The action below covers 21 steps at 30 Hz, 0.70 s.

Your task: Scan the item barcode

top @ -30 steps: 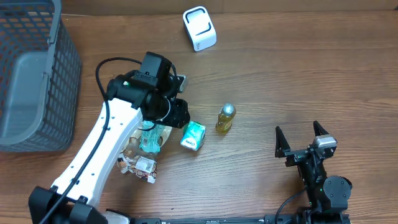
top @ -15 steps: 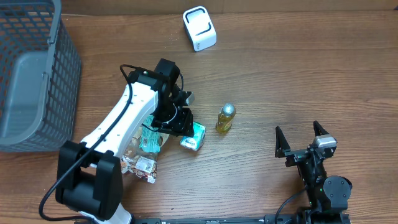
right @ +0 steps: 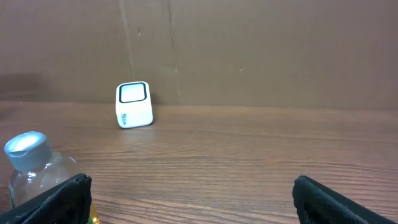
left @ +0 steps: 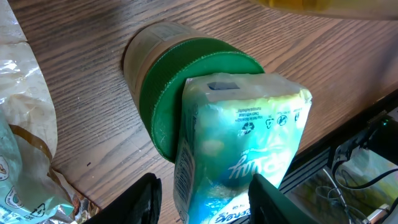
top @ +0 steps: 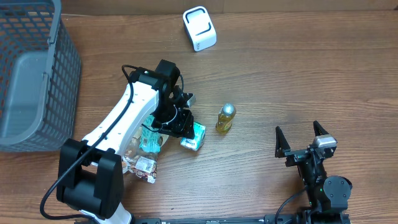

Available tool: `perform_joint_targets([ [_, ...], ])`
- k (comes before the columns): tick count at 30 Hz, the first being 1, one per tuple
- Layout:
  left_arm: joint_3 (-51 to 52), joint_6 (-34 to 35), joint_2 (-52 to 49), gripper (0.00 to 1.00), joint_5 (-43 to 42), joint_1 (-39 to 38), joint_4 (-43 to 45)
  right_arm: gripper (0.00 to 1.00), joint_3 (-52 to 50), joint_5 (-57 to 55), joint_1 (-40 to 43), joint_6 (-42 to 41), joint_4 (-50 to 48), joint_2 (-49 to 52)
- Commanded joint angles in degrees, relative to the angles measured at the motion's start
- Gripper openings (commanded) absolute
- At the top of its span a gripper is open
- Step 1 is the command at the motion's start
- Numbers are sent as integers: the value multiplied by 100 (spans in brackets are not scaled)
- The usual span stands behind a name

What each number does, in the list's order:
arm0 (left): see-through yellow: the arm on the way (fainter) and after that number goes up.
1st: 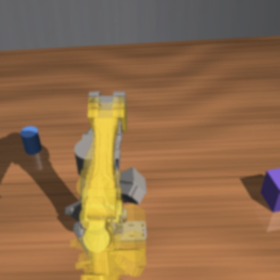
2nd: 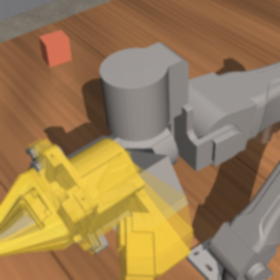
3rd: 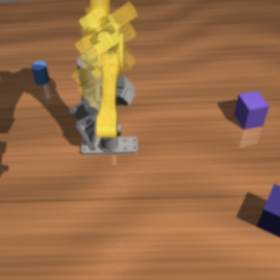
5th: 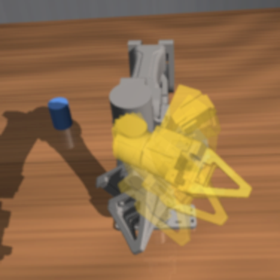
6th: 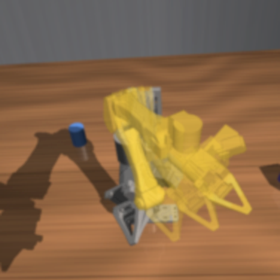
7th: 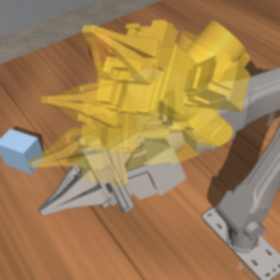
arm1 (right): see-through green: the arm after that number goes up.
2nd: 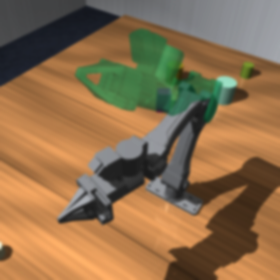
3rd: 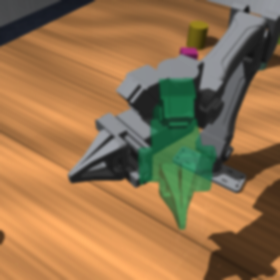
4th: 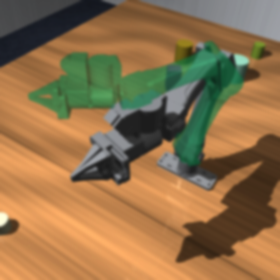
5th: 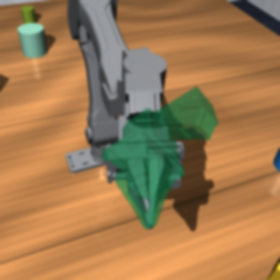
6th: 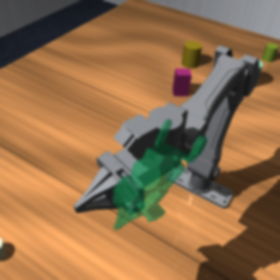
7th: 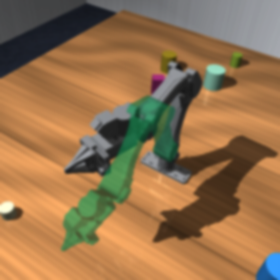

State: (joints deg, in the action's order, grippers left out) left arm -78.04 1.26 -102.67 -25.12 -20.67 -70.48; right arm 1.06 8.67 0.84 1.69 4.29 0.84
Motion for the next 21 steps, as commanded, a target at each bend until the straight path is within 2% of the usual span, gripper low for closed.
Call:
perform_joint_targets([
  [1,33,-129,-76,45,44,-42,11,100,-61,-22,31,28,-26,-68],
  [11,164,-125,-76,42,66,-44,48,100,-61,-22,31,28,-26,-68],
  [21,315,-81,-76,32,-39,-42,153,100,-61,-22,31,28,-26,-68],
])
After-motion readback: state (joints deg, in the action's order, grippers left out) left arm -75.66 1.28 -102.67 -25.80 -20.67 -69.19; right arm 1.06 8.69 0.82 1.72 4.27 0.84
